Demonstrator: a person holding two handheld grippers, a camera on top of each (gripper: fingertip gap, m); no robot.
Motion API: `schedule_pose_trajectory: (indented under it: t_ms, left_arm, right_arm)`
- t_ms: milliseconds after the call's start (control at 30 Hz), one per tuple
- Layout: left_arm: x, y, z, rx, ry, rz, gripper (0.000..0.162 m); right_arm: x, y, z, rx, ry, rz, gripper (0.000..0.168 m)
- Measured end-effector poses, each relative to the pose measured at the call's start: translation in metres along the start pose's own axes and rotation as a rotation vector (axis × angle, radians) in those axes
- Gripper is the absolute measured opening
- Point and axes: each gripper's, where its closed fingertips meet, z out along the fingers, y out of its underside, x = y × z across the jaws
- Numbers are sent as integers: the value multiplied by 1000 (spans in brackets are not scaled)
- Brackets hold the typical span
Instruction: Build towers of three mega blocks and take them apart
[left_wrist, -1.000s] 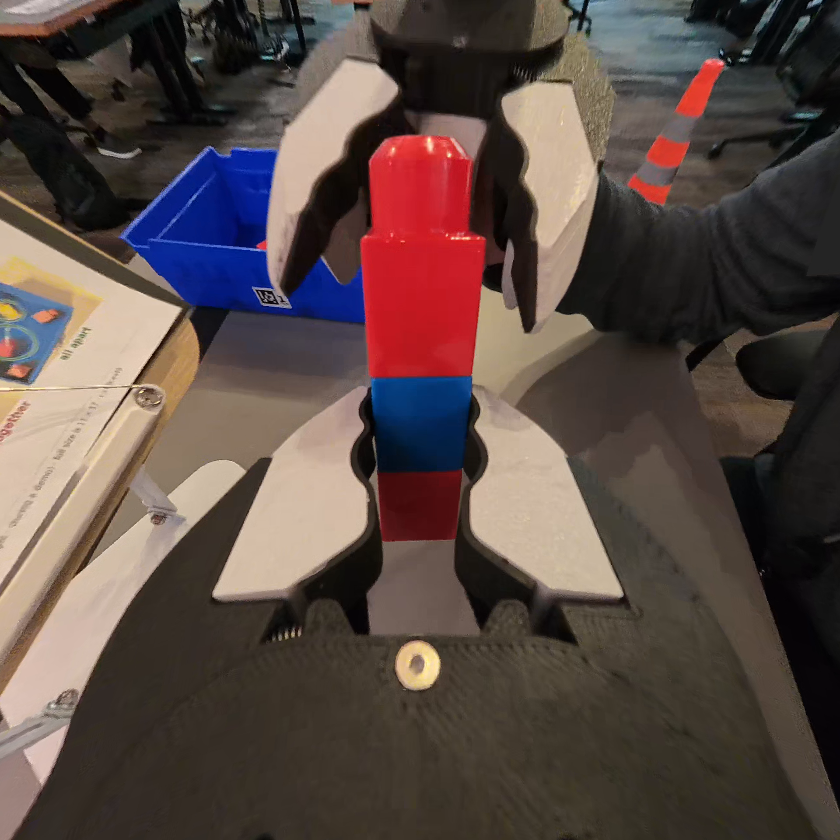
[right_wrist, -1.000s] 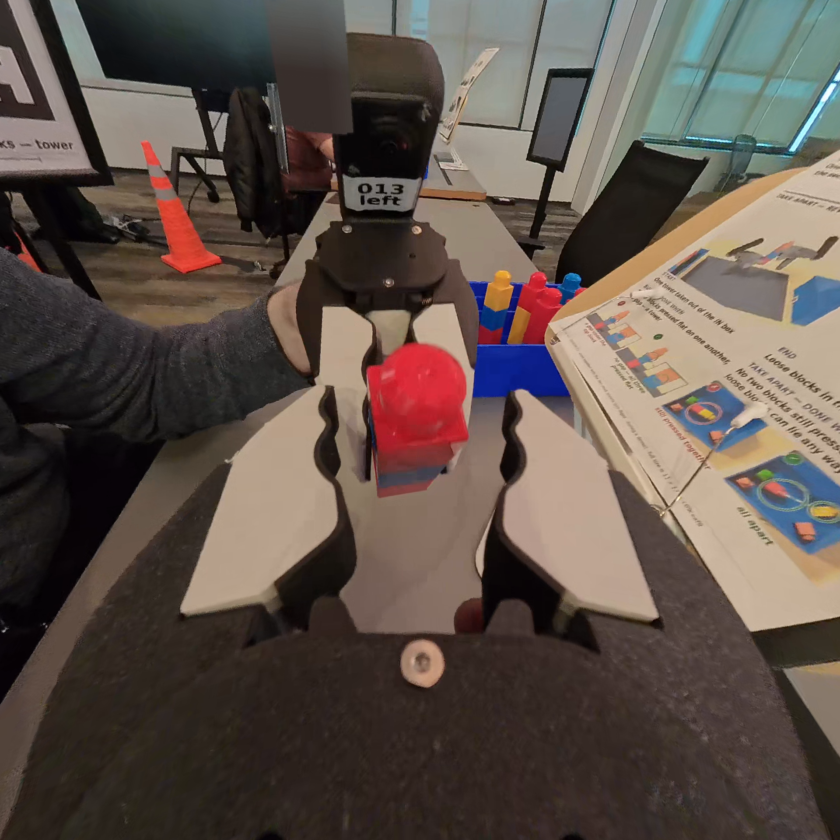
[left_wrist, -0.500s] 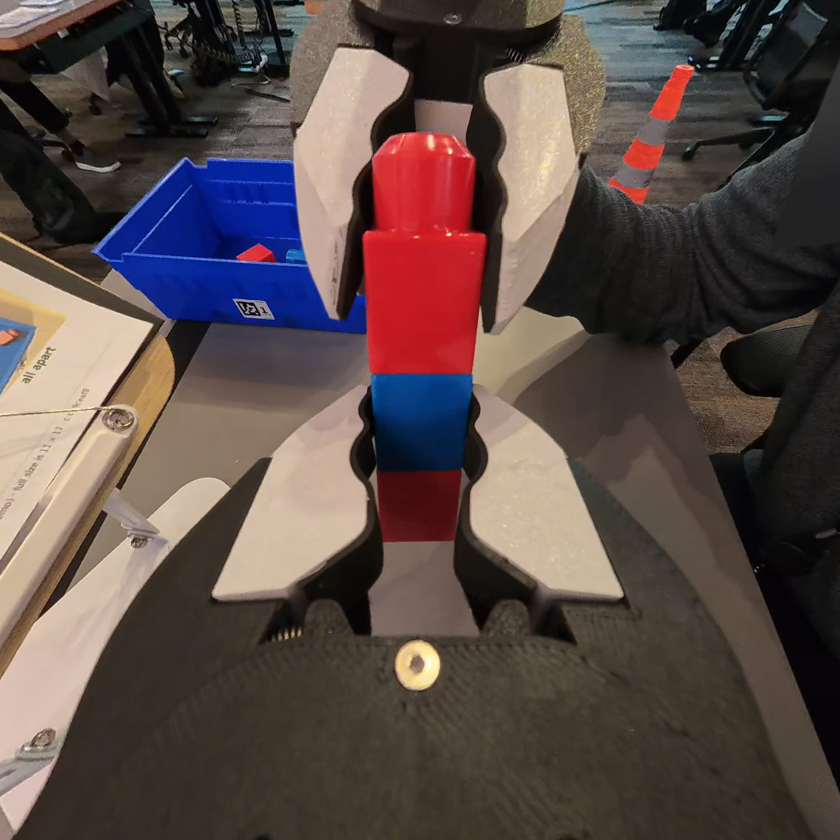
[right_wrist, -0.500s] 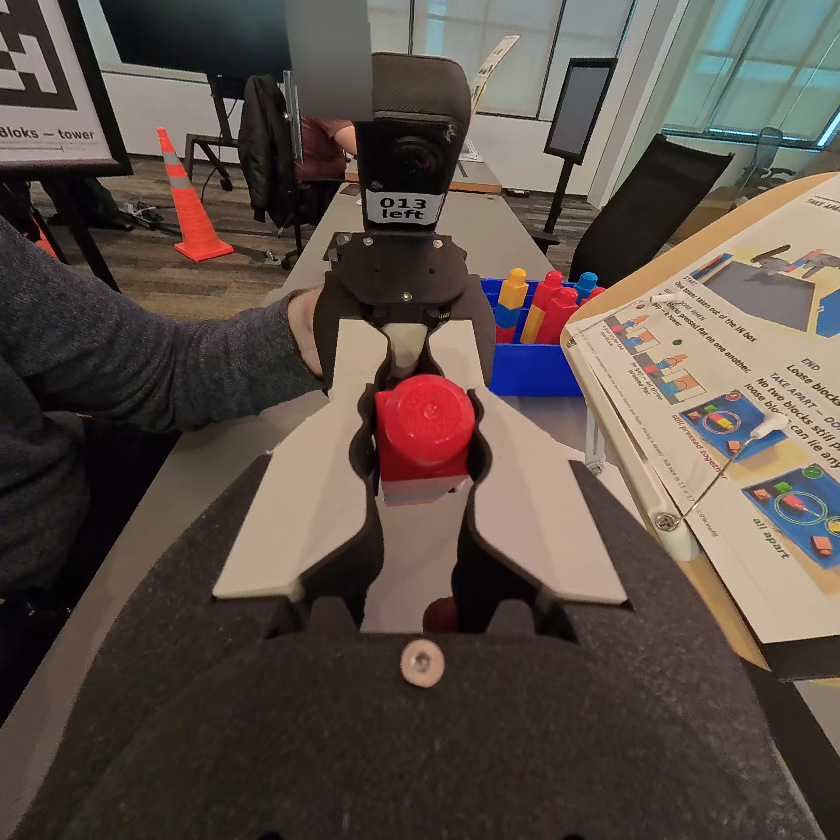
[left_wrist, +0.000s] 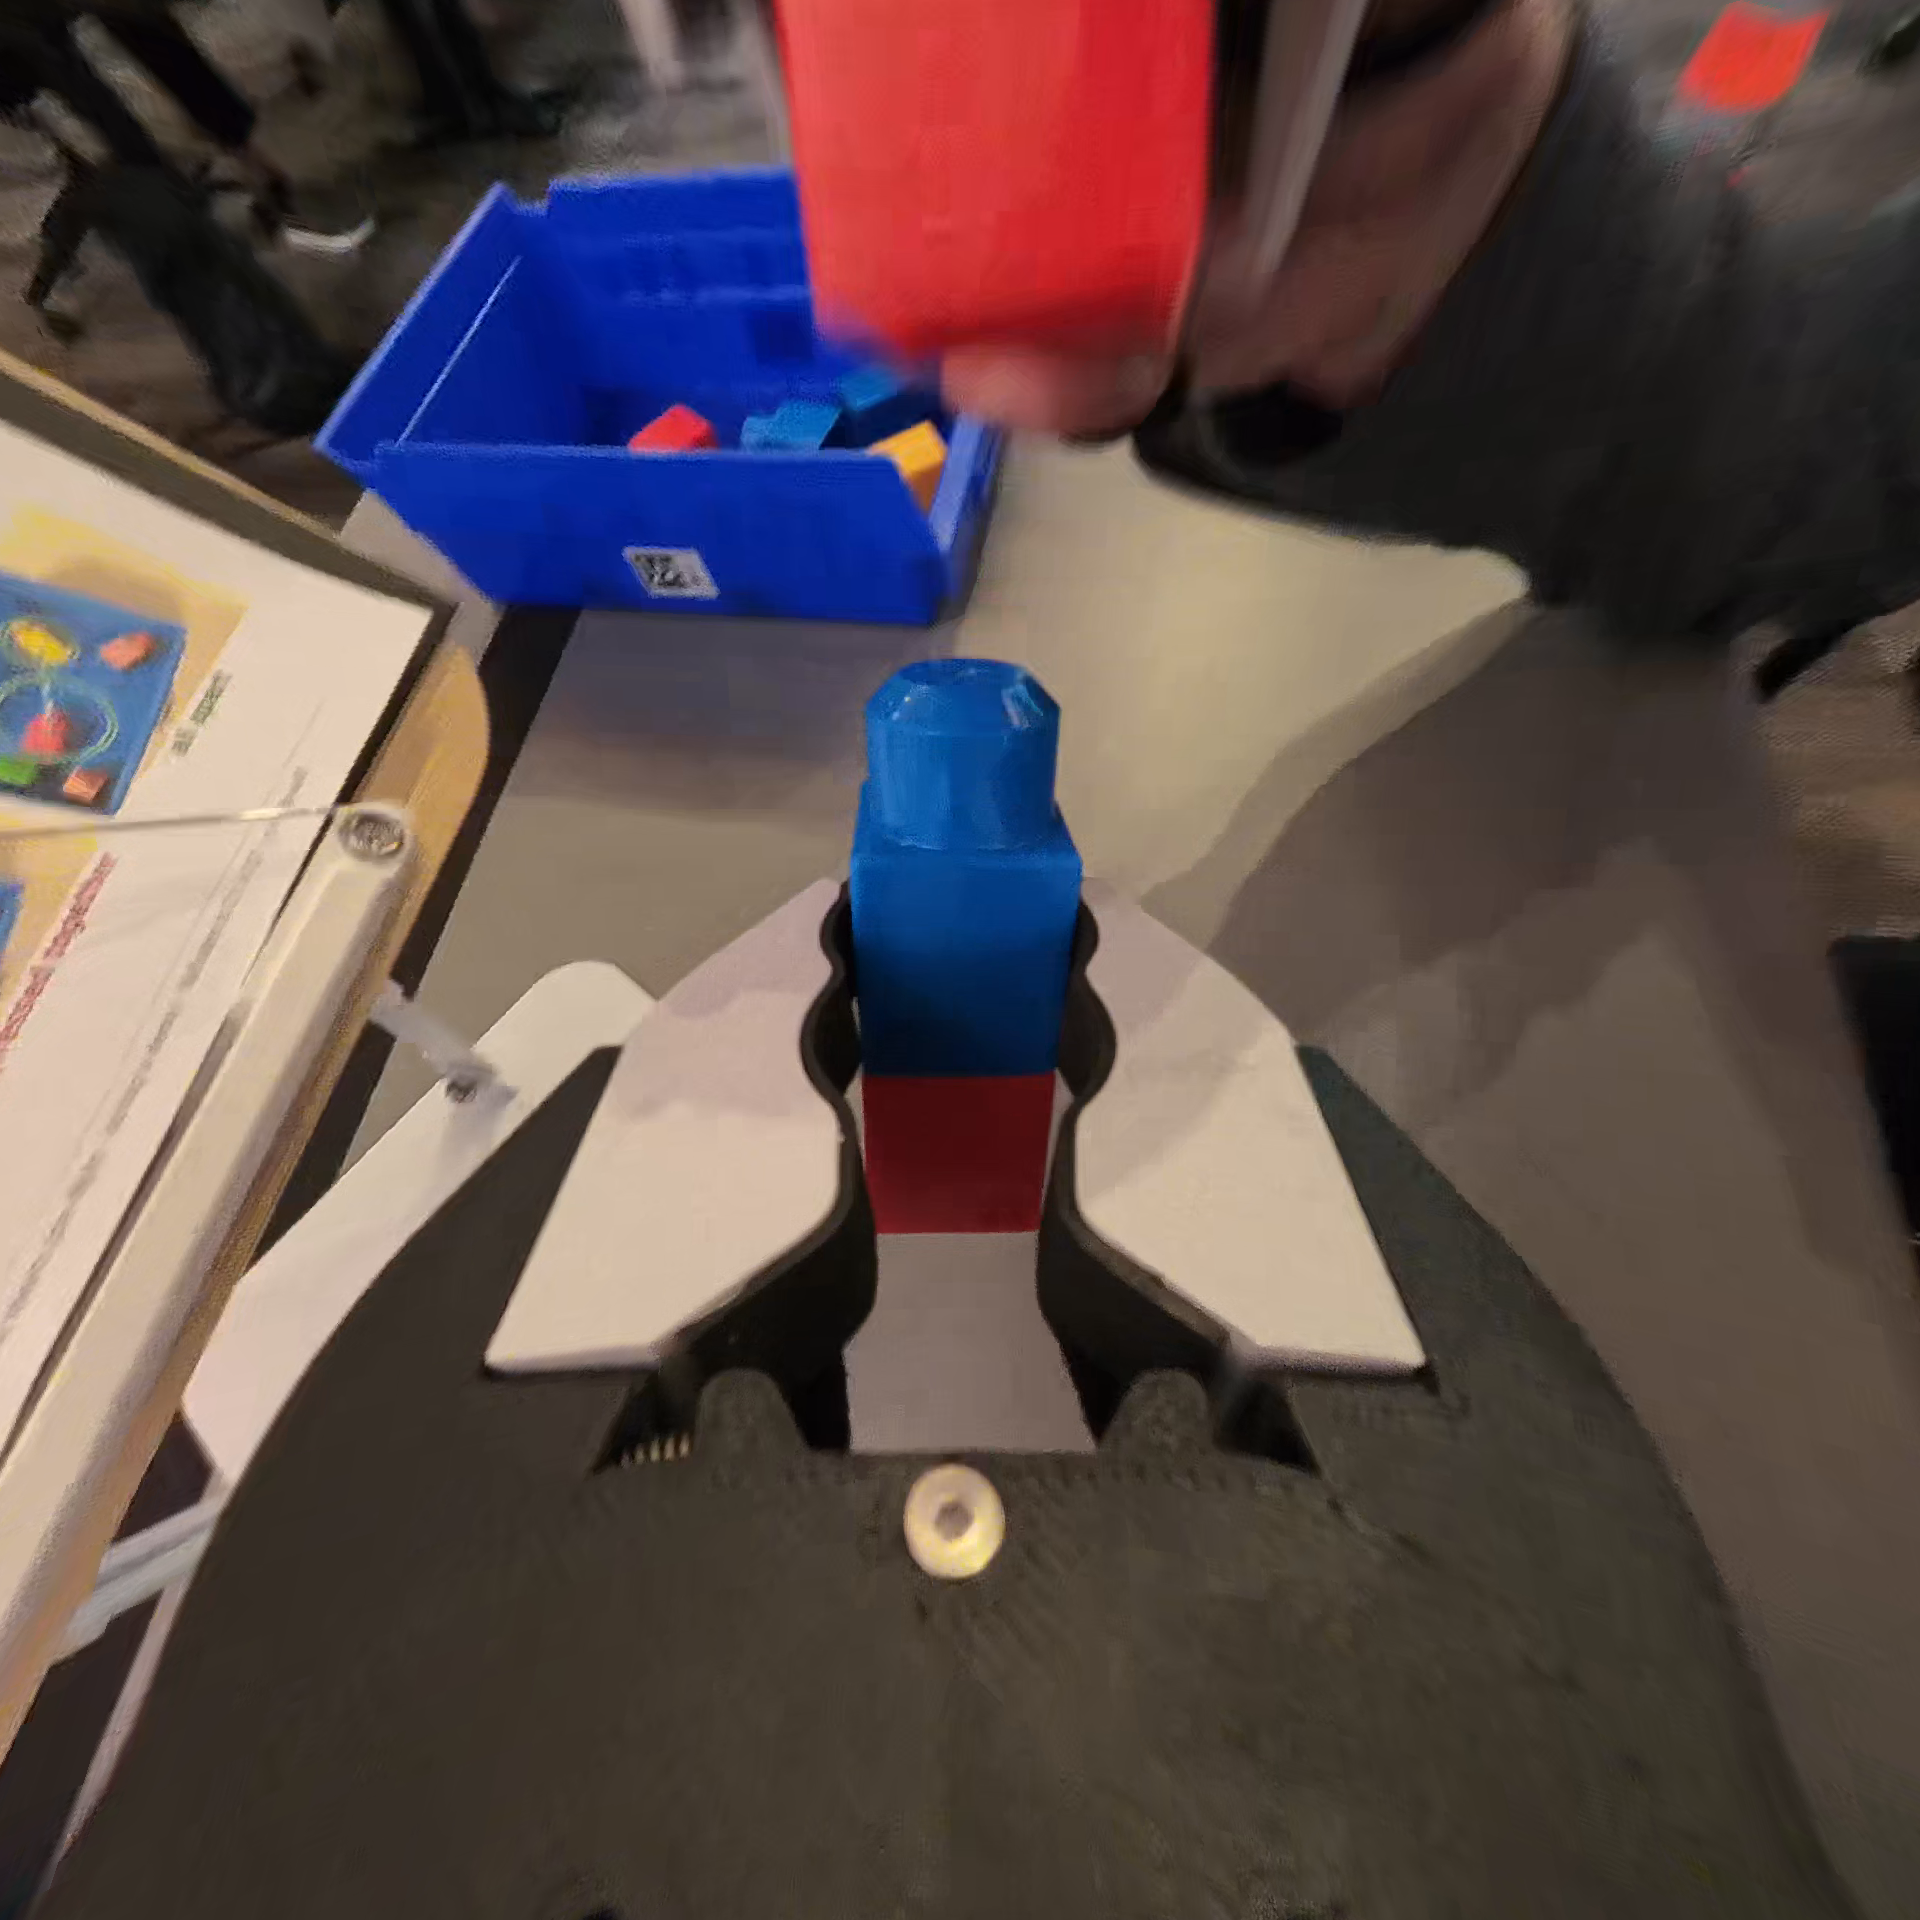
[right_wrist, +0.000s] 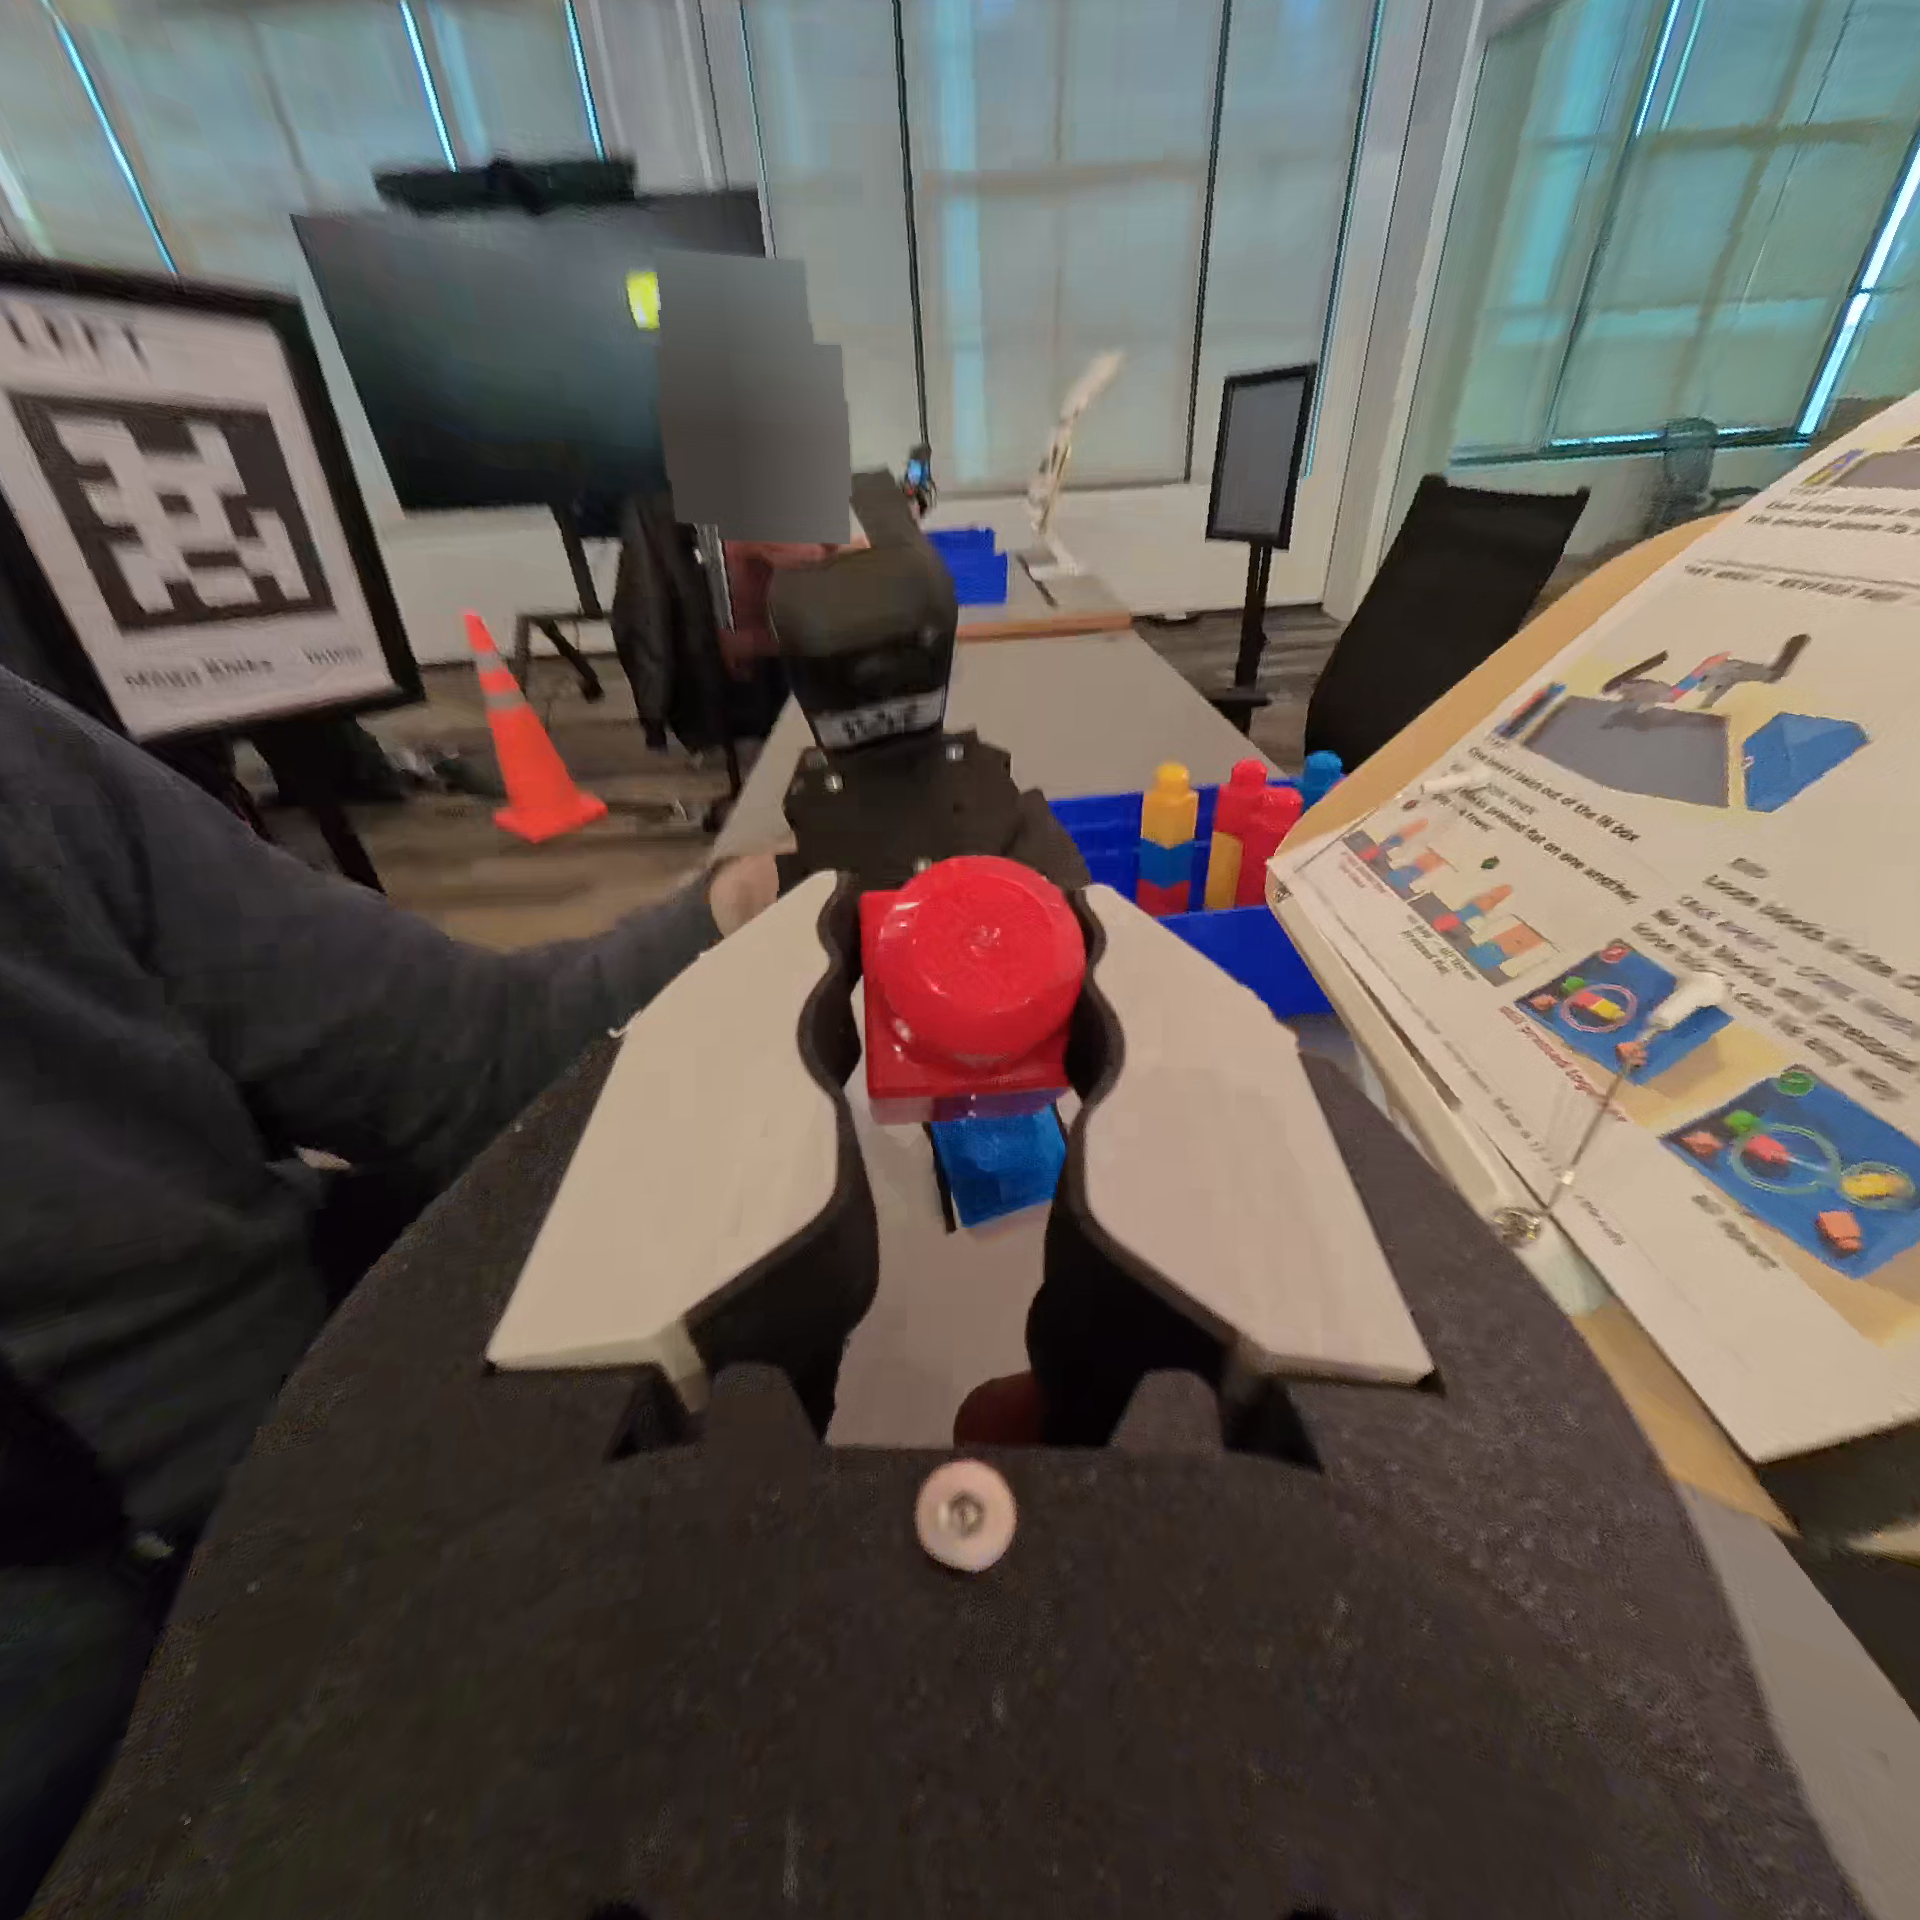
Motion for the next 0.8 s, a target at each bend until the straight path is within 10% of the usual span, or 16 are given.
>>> schedule_pose_trajectory:
  t_ms: [267,800]
  left_arm:
    - [5,-14,1,74,46,-33,35]
    - [-2,-13,-4,87,29,-51,35]
  right_arm:
    - [70,4,-73,-143,408,-103,37]
    - [215,148,-262,-404,1047,328,43]
